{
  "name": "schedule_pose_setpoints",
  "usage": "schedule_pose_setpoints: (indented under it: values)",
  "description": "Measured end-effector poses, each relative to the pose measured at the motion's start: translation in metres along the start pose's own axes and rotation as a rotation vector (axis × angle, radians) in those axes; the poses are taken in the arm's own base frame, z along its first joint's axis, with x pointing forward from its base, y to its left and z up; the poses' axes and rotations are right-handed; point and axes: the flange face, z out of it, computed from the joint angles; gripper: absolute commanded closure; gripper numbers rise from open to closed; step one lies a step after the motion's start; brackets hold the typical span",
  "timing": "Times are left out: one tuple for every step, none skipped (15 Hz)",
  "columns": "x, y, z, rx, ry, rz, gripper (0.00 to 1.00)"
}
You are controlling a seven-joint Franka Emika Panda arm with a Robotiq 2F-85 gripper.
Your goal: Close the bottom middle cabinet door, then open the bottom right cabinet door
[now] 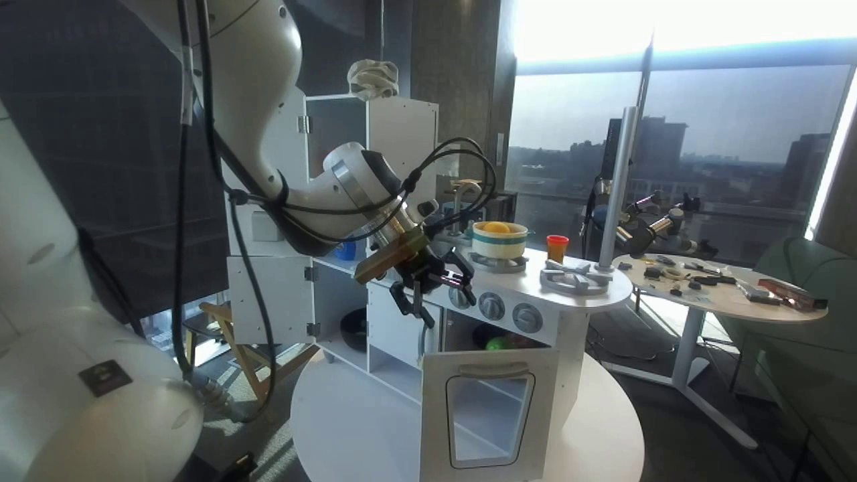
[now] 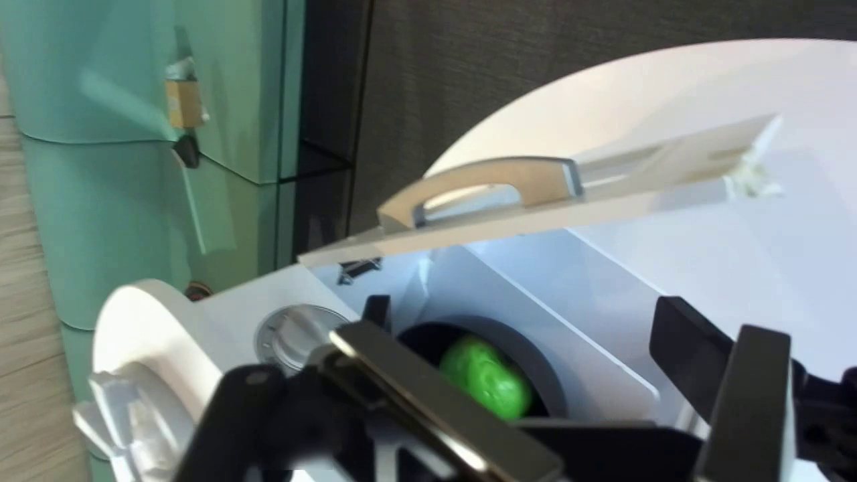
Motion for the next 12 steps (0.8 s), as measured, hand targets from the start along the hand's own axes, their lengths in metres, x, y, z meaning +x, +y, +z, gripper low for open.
schedule_pose_setpoints:
  values:
    - [0.005, -0.012, -0.003, 0.055, 0.018, -0.015, 0.00]
    - [0.010, -0.024, -0.005, 0.112, 0.025, -0.025, 0.00]
    - [0.014, -0.036, -0.004, 0.172, 0.016, -0.031, 0.00]
    - [0.017, -0.048, -0.001, 0.232, -0.008, -0.035, 0.00]
    - [0.019, -0.059, 0.005, 0.286, -0.036, -0.035, 0.00]
    - [0.022, -0.068, 0.011, 0.328, -0.062, -0.031, 0.00]
    - [0.024, -0.074, 0.018, 0.359, -0.085, -0.024, 0.00]
    - [0.027, -0.078, 0.026, 0.387, -0.107, -0.016, 0.00]
    - [0.029, -0.079, 0.034, 0.409, -0.127, -0.004, 0.00]
    - [0.031, -0.078, 0.043, 0.424, -0.145, 0.011, 0.00]
    - [0.033, -0.075, 0.052, 0.438, -0.164, 0.032, 0.00]
    - [0.034, -0.070, 0.061, 0.446, -0.181, 0.054, 0.00]
